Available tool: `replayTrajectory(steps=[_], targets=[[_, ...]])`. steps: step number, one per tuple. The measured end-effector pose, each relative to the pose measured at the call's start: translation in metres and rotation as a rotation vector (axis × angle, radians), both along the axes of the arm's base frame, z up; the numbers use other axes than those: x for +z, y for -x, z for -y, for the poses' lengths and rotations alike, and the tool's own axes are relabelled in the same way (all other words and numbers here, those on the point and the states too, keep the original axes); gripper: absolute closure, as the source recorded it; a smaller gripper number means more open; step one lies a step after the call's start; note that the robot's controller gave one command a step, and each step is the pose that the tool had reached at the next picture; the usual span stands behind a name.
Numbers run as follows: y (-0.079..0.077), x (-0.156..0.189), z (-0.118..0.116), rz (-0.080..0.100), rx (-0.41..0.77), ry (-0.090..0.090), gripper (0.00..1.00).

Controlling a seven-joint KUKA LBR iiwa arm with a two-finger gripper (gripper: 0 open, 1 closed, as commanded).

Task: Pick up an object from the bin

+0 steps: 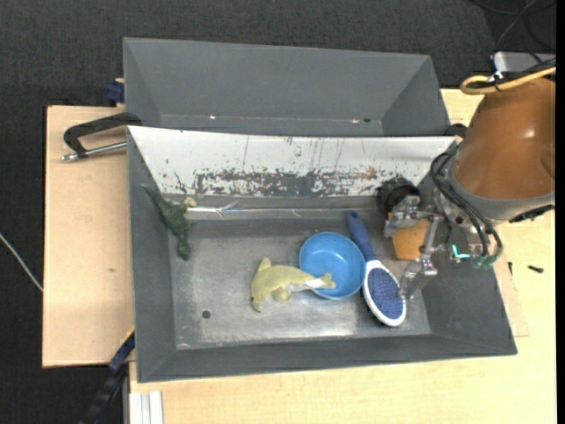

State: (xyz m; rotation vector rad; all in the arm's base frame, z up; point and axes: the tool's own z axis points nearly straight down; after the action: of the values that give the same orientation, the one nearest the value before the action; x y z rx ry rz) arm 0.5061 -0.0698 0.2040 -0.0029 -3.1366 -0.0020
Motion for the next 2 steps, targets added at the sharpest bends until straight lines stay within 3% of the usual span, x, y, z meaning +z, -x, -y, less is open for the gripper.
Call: replayTrajectory(steps=[1,2], targets=[[-0.002,-0.08,-0.036,-0.002,-0.115,-0.002,0.0],[-0.001,-0.132,-0.024,0.013,0.216,-0.001,0.0]])
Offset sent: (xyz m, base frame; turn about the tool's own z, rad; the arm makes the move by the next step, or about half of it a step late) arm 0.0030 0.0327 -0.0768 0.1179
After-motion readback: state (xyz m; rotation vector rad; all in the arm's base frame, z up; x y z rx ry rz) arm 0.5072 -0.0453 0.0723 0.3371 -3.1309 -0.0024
